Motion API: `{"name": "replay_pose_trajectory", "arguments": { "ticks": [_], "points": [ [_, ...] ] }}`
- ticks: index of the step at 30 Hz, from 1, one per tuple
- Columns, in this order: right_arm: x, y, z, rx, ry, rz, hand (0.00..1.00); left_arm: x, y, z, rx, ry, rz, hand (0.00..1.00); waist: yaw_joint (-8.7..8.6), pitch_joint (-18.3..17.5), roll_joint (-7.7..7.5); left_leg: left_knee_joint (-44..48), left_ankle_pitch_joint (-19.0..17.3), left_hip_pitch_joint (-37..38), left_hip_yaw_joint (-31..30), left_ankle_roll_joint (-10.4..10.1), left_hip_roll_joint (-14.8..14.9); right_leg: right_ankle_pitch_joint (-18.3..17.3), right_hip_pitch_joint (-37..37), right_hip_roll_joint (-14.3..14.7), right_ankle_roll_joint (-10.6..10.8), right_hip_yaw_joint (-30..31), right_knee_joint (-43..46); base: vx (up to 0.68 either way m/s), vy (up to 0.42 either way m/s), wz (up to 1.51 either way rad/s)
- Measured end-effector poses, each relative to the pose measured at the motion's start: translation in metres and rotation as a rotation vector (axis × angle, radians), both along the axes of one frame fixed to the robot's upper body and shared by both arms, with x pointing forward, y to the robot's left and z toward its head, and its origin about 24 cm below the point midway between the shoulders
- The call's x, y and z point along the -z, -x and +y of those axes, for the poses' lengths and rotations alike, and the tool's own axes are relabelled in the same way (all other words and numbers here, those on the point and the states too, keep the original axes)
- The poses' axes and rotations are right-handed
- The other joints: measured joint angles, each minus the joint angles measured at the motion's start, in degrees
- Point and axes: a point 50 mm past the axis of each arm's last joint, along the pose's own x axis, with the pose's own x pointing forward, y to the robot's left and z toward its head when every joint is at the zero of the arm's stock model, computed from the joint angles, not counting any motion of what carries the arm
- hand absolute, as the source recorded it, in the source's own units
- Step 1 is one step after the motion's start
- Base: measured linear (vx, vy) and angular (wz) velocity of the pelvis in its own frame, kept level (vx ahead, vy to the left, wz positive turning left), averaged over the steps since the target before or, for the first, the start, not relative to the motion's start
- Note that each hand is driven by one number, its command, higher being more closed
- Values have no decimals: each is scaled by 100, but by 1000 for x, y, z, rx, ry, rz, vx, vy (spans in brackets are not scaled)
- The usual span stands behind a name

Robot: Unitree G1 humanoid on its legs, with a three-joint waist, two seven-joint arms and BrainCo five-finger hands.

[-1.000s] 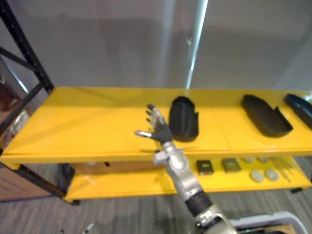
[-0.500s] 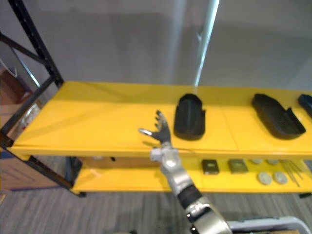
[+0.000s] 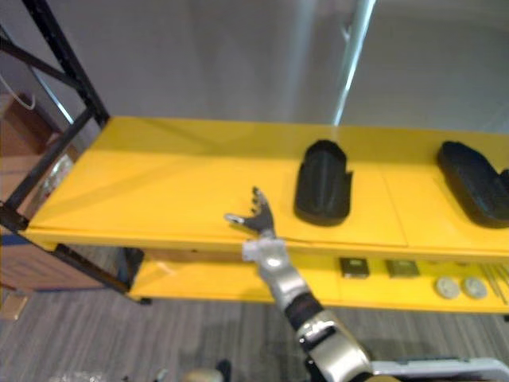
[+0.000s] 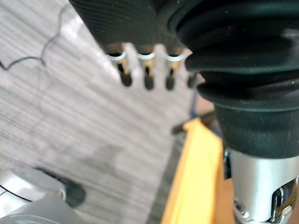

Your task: Walk over and take plastic housings, then place them on the shelf

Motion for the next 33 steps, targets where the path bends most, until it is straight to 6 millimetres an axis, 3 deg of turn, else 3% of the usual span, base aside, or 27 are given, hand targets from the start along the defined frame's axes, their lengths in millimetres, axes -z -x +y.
{"name": "replay_pose_trajectory", "arguments": {
  "ticks": [21, 33],
  "points": [
    [-2, -8, -34, 302, -4, 11, 0, 0, -5, -4, 76, 9, 0, 0, 15, 25, 25, -1, 3, 19, 19, 5, -11, -3, -1, -35, 7, 12, 16, 0, 0, 0],
    [-5, -9, -34, 300, 3, -7, 0, 3, -2, -10, 107, 33, 30, 0, -57, 121, 107, 1, -16, 90, 124, 27, -2, 1, 6, -73, 12, 141, 44, -6, 6, -4]
  ]
}}
